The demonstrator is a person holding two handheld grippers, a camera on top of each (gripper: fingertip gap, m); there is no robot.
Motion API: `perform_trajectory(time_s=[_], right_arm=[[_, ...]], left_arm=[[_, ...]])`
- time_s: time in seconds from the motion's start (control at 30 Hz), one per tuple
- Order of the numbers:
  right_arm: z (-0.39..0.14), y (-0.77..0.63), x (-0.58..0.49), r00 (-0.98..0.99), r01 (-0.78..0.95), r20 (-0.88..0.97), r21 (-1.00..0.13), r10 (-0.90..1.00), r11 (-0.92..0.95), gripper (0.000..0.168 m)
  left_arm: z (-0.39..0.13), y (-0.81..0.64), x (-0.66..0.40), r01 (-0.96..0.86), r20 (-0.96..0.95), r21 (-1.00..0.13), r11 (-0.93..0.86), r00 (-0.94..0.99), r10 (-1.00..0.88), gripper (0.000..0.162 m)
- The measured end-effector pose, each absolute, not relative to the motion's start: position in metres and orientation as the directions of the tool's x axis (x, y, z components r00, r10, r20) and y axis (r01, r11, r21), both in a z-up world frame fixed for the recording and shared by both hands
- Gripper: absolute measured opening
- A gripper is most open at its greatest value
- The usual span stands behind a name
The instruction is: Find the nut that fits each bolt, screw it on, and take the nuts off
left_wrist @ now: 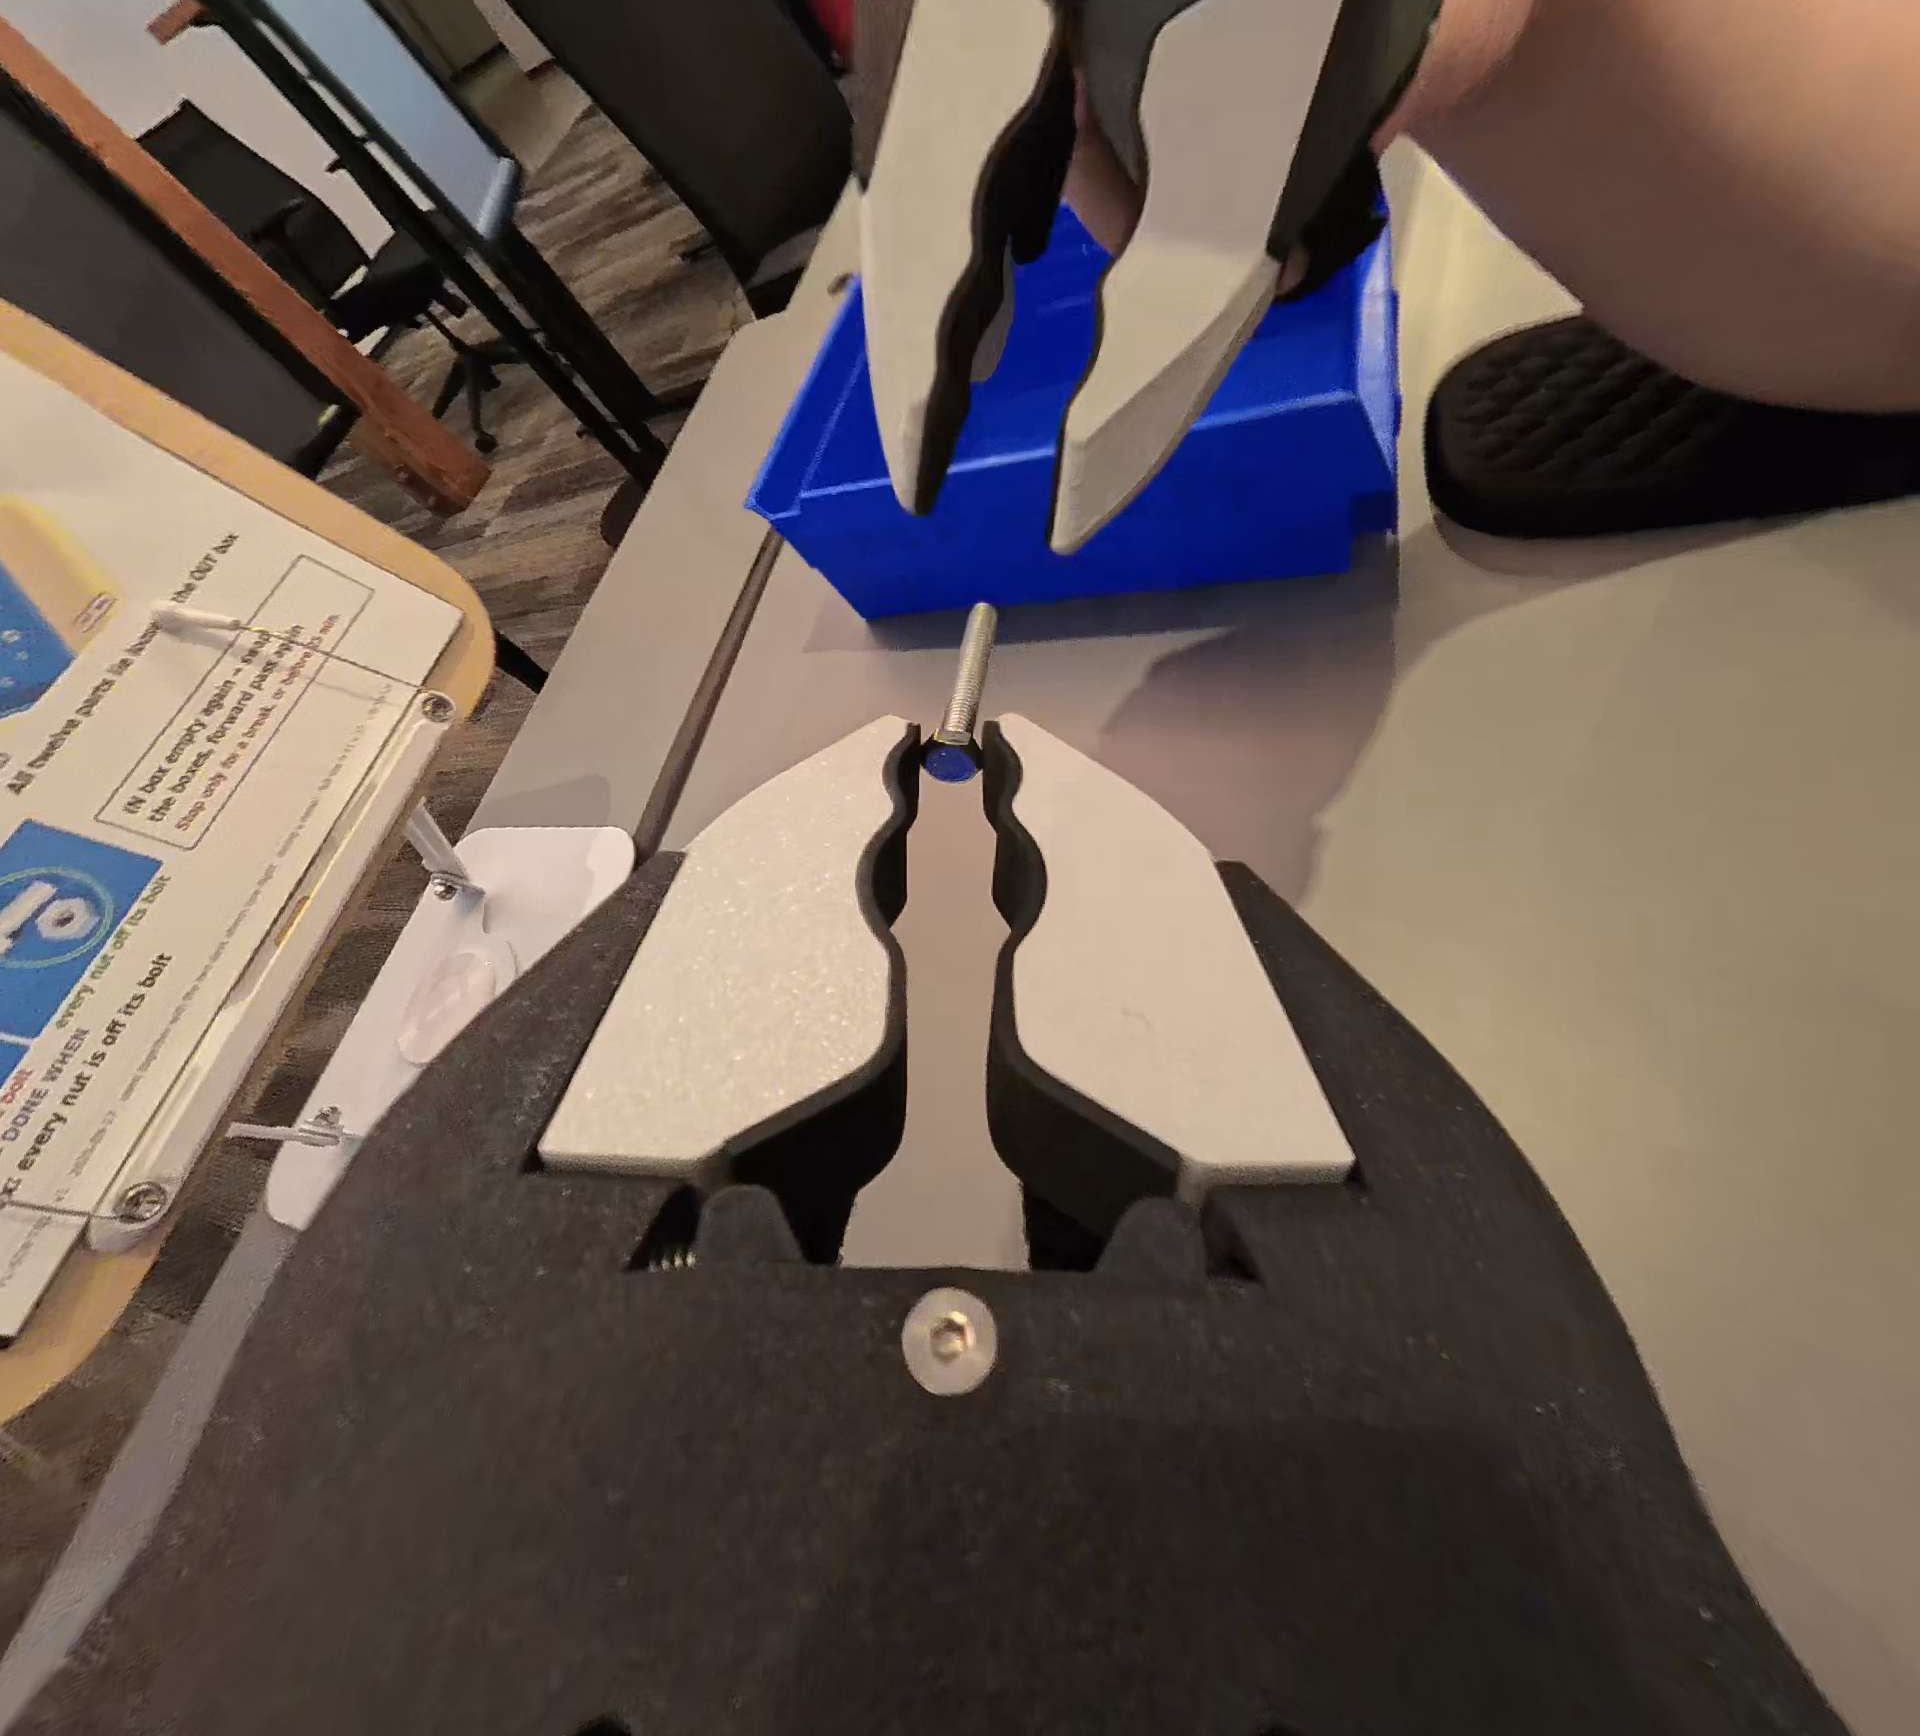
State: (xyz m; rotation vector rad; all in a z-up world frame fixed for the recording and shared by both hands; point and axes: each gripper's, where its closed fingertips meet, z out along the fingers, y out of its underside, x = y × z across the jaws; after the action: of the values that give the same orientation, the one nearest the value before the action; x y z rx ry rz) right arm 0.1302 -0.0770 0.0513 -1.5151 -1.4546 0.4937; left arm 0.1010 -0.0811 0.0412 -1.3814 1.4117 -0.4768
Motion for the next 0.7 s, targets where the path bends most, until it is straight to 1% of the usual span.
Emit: perform_trajectory(time_s=[0.1, 0.13, 0.2, 0.23, 0.27, 0.3, 0.4, 0.5, 0.63, 0.7], right_arm=[[0.083, -0.071, 0.134, 0.283, 0.360, 0.273, -0.919, 0.919, 0.162, 0.033], [0.094, -0.070, 0.135, 0.305, 0.261, 0.209, -0.957, 0.929, 0.130, 0.033], [0.119, -0.069, 0.136, 0.293, -0.018, -0.008, -1.000, 0.956, -0.003, 0.033], [0.130, -0.068, 0.138, 0.248, -0.172, -0.131, -0.981, 0.960, -0.090, 0.032], [0.136, -0.067, 0.137, 0.186, -0.288, -0.238, -0.941, 0.953, -0.179, 0.032], [0.136, -0.067, 0.134, 0.128, -0.349, -0.315, -0.902, 0.940, -0.255, 0.032], [0.125, -0.069, 0.115, 0.037, -0.405, -0.421, -0.836, 0.906, -0.371, 0.032], [0.127, -0.075, 0.109, -0.057, -0.493, -0.485, -0.746, 0.872, -0.447, 0.030], [0.122, -0.075, 0.107, -0.026, -0.504, -0.488, -0.747, 0.873, -0.433, 0.022], [0.125, -0.073, 0.113, -0.040, -0.539, -0.496, -0.720, 0.868, -0.436, 0.014]], left_arm=[[0.062, -0.074, 0.095, -0.363, -0.325, -0.909, 0.204, 0.313, -0.892, 0.011], [0.073, -0.072, 0.093, -0.302, -0.294, -0.934, 0.191, 0.347, -0.890, 0.011], [0.095, -0.072, 0.088, -0.156, -0.211, -0.974, 0.161, 0.391, -0.896, 0.011], [0.104, -0.075, 0.086, -0.093, -0.178, -0.984, 0.153, 0.391, -0.903, 0.010], [0.112, -0.075, 0.084, -0.050, -0.161, -0.987, 0.154, 0.405, -0.900, 0.010], [0.115, -0.076, 0.083, -0.037, -0.166, -0.986, 0.165, 0.415, -0.895, 0.010], [0.118, -0.074, 0.081, -0.068, -0.218, -0.975, 0.211, 0.459, -0.861, 0.010], [0.119, -0.077, 0.086, -0.073, -0.235, -0.971, 0.228, 0.468, -0.852, 0.011], [0.116, -0.080, 0.093, -0.093, -0.265, -0.963, 0.252, 0.471, -0.841, 0.011], [0.116, -0.080, 0.096, -0.092, -0.272, -0.961, 0.260, 0.476, -0.837, 0.011]])
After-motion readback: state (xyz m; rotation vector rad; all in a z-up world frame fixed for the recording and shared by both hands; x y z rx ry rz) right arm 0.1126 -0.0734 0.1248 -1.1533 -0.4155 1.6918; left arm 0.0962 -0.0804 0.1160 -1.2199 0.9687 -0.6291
